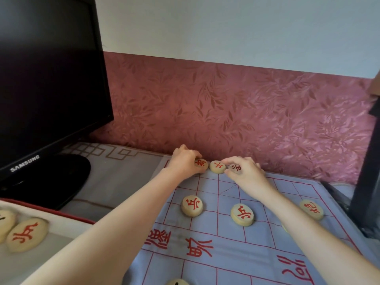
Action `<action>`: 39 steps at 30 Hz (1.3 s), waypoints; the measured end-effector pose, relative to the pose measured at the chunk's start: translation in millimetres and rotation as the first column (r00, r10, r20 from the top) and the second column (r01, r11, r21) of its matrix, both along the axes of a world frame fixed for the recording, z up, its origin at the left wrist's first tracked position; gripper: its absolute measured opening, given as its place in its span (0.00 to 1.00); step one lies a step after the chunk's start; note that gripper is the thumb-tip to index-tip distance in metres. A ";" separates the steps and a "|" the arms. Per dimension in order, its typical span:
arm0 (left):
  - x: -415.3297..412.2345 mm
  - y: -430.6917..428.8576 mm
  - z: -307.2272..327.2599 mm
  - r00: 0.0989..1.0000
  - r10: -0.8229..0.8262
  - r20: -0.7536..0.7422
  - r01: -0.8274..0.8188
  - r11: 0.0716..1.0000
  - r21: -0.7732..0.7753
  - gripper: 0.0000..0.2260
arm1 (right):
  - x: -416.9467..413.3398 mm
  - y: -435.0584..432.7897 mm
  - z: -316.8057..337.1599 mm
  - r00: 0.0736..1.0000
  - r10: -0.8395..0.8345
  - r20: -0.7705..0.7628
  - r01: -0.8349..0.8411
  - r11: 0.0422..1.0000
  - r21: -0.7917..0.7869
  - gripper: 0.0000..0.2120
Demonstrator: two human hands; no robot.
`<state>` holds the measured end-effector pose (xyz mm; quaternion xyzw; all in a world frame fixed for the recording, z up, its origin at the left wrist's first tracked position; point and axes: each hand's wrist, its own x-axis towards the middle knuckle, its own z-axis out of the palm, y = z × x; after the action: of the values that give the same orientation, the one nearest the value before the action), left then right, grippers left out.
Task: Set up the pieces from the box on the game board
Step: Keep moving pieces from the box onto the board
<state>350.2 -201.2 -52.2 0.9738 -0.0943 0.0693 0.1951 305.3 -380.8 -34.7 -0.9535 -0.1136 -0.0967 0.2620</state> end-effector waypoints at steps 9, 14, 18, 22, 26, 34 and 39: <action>-14.2 20.0 9.0 0.995 -0.059 0.074 0.077 0.962 -0.263 0.17 | -15.4 12.5 2.4 0.991 0.132 -0.035 -0.130 0.990 0.055 0.13; -67.0 52.0 35.3 0.992 -0.104 0.067 0.121 0.931 -0.345 0.12 | -35.9 40.3 20.1 0.964 0.263 -0.046 -0.258 0.961 0.103 0.13; -125.8 100.6 45.3 0.996 -0.094 0.008 0.094 0.990 -0.102 0.13 | -58.6 71.3 27.1 0.927 0.358 -0.115 -0.340 0.928 0.150 0.14; -191.9 158.2 34.3 0.996 0.005 -0.086 -0.013 0.996 -0.091 0.12 | -90.8 107.7 27.9 0.856 0.482 -0.185 -0.451 0.872 0.188 0.13; -246.0 203.1 21.8 0.999 0.029 0.032 -0.025 0.995 -0.094 0.11 | -126.9 146.8 28.8 0.790 0.576 -0.208 -0.552 0.817 0.166 0.12; -312.5 218.3 38.9 0.982 0.070 0.176 -0.032 0.977 -0.212 0.13 | -210.2 204.2 32.5 0.629 0.721 -0.289 -0.738 0.672 0.071 0.17; -346.8 230.8 25.7 0.995 0.104 0.000 -0.103 0.987 -0.126 0.14 | -240.9 208.1 20.0 0.544 0.753 -0.369 -0.796 0.603 0.057 0.20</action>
<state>3.4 29.6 -26.5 0.9629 -0.0398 0.0885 0.2518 64.3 -172.6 -14.7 -0.8187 -0.4791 0.2102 0.2368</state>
